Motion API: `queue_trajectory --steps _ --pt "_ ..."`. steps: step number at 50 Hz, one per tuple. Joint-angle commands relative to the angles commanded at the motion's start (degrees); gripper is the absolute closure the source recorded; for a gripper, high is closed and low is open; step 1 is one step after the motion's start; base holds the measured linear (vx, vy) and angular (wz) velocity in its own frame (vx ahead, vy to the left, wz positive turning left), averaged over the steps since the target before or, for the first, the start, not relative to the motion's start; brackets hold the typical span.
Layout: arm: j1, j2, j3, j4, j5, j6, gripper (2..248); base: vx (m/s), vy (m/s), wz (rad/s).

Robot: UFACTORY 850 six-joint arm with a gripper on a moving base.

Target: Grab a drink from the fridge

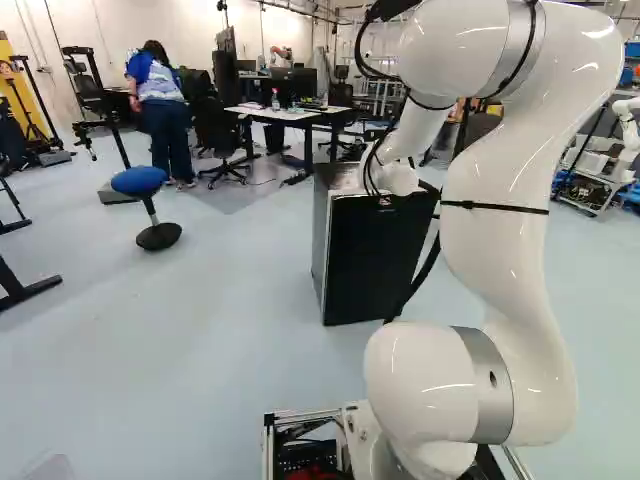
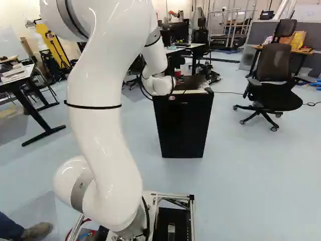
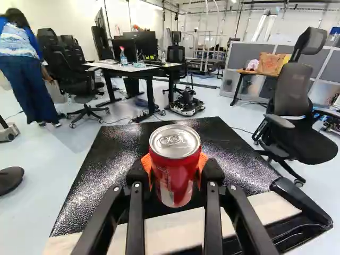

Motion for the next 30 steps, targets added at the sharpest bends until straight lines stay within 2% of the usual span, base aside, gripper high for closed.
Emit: queue_trajectory --steps 30 --pt "0.7 2.2 2.6 0.2 0.1 0.0 150 0.0 0.0 0.0"
